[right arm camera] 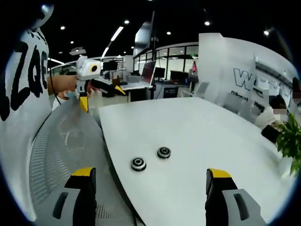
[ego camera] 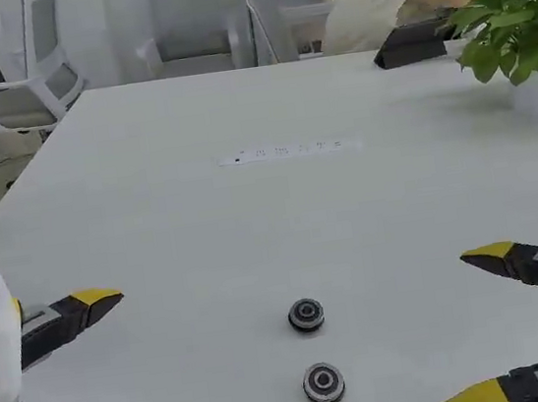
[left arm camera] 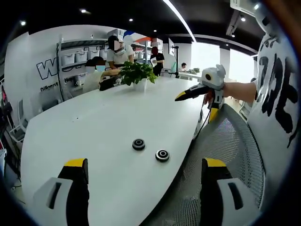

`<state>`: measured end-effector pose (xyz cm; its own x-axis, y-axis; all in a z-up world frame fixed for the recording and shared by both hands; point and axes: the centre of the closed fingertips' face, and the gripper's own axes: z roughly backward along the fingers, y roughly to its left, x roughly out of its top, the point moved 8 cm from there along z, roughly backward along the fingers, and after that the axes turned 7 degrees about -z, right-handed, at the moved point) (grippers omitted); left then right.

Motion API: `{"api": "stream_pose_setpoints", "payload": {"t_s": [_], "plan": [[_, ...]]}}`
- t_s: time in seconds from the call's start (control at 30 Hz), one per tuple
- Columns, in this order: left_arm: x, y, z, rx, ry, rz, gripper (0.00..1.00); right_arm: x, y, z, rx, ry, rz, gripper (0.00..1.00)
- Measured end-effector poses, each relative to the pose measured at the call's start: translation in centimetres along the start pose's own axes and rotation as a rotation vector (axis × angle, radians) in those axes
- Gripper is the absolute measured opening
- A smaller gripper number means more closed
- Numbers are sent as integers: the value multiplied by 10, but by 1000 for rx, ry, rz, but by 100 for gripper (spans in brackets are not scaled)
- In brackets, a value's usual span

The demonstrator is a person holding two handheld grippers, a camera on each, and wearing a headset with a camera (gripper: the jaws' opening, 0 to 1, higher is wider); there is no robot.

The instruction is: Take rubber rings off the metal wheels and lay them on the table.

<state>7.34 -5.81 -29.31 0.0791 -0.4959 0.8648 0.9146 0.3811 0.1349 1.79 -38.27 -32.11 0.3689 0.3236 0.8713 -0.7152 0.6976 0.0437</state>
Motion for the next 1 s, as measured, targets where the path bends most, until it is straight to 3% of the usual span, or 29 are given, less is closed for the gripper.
{"api": "stream_pose_setpoints", "payload": {"t_s": [1.0], "plan": [[-3,4,-5,-11,11,-2,99,-3,-5,-4,-3,15,-2,97]]}}
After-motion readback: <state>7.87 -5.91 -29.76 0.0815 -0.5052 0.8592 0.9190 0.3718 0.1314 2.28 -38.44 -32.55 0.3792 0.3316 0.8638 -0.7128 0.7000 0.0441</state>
